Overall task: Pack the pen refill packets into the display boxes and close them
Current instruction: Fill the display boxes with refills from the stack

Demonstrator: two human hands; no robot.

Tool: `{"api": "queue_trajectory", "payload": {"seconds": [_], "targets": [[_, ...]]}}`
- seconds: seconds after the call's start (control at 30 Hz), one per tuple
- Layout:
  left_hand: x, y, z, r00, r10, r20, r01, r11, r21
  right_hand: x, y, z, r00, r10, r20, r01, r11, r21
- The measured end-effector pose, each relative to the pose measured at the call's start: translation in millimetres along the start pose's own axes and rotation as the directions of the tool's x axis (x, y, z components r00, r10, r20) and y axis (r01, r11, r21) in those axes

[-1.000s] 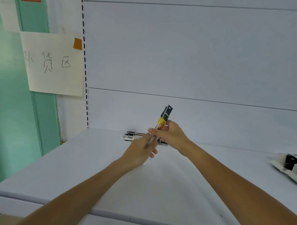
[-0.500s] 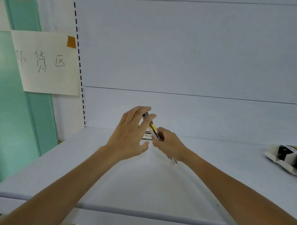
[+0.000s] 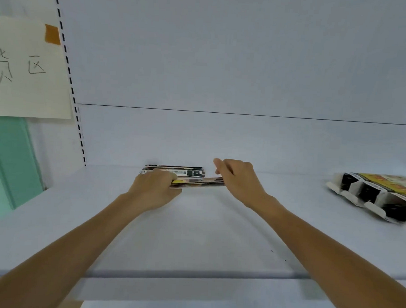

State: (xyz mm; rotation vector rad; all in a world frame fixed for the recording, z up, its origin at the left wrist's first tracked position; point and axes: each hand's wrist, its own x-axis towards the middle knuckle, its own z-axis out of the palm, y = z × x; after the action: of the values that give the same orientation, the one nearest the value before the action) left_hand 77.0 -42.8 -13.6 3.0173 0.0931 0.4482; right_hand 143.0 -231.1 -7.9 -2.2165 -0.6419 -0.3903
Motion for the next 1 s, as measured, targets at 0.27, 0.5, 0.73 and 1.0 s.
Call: {"api": "queue_trajectory", "payload": {"seconds": [0.27, 0.5, 0.73, 1.0], "targets": [[3, 64, 5, 0.972, 0.230, -0.040, -0.211, 0.940, 0.268, -15, 31, -24, 0.987, 0.159, -0.031, -0.154, 0.978, 0.139], [12, 142, 15, 0.968, 0.243, -0.056, -0.233, 0.962, 0.144, -23, 69, -78, 0.991, 0.113, -0.069, -0.111, 0.993, 0.034], [28, 269, 30, 0.991, 0.081, -0.103, -0.100, 0.976, -0.192, -41, 159, -212, 0.970, -0.043, -0.239, 0.000, 0.984, -0.176], [38, 343, 51, 0.990, 0.011, -0.144, -0.043, 0.974, -0.223, -64, 304, -325, 0.973, -0.009, -0.231, -0.114, 0.852, -0.511]]}}
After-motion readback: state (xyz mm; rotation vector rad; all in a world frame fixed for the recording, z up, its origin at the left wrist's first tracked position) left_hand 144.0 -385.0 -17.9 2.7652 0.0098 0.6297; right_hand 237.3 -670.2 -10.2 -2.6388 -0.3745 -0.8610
